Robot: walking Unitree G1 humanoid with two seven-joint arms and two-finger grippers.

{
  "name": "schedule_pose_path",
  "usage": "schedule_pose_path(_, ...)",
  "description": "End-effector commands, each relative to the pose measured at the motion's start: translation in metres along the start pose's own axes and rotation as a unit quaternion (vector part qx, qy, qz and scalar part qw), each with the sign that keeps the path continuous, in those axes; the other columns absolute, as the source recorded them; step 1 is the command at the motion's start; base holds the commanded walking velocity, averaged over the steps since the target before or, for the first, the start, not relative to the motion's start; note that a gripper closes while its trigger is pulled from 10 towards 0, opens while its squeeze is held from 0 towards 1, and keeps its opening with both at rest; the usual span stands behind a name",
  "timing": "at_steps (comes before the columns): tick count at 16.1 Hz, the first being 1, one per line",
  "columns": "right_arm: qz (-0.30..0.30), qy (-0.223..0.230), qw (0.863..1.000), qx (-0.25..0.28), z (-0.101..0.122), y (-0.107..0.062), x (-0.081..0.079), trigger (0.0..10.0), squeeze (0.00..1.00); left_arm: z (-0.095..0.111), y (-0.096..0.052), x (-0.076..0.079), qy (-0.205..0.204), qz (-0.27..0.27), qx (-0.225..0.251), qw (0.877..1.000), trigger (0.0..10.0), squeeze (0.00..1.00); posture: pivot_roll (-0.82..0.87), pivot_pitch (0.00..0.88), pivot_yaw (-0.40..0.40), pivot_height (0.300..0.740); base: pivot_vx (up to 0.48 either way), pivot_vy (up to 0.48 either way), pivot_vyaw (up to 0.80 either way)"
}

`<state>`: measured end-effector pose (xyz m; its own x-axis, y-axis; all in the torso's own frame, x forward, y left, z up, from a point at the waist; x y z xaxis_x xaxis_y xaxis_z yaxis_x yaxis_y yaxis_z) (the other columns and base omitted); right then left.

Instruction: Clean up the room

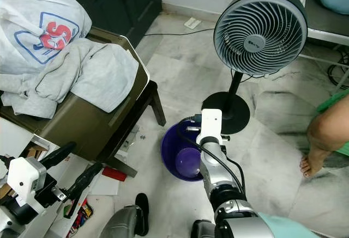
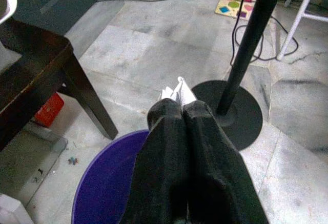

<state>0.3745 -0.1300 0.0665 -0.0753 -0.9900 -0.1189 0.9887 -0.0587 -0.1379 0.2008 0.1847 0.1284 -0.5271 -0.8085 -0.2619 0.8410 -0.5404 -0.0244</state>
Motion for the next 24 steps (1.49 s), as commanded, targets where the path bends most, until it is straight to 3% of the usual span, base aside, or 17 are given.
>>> schedule_pose_path(1, -0.001, 0.007, 1.0, -0.012, -0.008, -0.003, -0.002, 10.0, 1.0, -0.001, -0.004, 0.0, 0.0, -0.002, -0.011, 1.0, 10.0, 0.0, 0.23, 0.351, 0.095, 0.74, 0.0, 0.0, 0.0)
schedule_pose_path(11, 0.005, 0.01, 1.0, -0.001, -0.003, 0.0, -0.004, 10.0, 1.0, -0.003, 0.003, -0.005, -0.005, 0.009, -0.009, 1.0, 10.0, 0.0, 0.21, 0.335, 0.092, 0.74, 0.0, 0.0, 0.0)
schedule_pose_path(15, 0.039, 0.026, 0.998, 0.042, 0.016, 0.001, -0.012, 10.0, 1.0, 0.0, 0.027, -0.004, -0.01, 0.006, 0.023, 1.0, 10.0, 0.0, 0.15, 0.292, 0.069, 0.74, 0.0, 0.0, 0.0)
schedule_pose_path(17, 0.068, 0.029, 0.994, 0.075, 0.026, -0.008, -0.016, 10.0, 1.0, 0.004, 0.042, -0.009, -0.014, 0.026, 0.046, 0.999, 10.0, 0.0, 0.09, 0.266, 0.057, 0.74, 0.0, 0.0, 0.0)
schedule_pose_path(22, 0.086, 0.025, 0.99, 0.112, 0.041, -0.036, -0.002, 10.0, 1.0, 0.002, 0.073, -0.007, -0.029, 0.036, 0.08, 0.996, 10.0, 0.0, -0.01, 0.186, 0.046, 0.74, 0.0, 0.0, 0.0)
schedule_pose_path(24, 0.082, 0.021, 0.99, 0.114, 0.042, -0.041, 0.006, 10.0, 1.0, 0.004, 0.077, -0.008, -0.029, 0.04, 0.087, 0.995, 10.0, 0.0, -0.02, 0.173, 0.046, 0.74, 0.0, 0.0, 0.0)
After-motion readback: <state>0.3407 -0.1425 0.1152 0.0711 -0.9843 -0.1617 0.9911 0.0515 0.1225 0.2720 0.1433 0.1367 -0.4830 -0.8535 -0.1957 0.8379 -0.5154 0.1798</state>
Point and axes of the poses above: a point about 5 cm out from each wrist's last joint towards the gripper, its own y axis pointing out of the wrist towards the gripper, its own z axis along the axis of the wrist's last joint, x = y × z, the point moved 3 cm from there along y, pointing out of the wrist towards the gripper, and after that the axes turned 9 degrees about y, right-handed, at the moved point
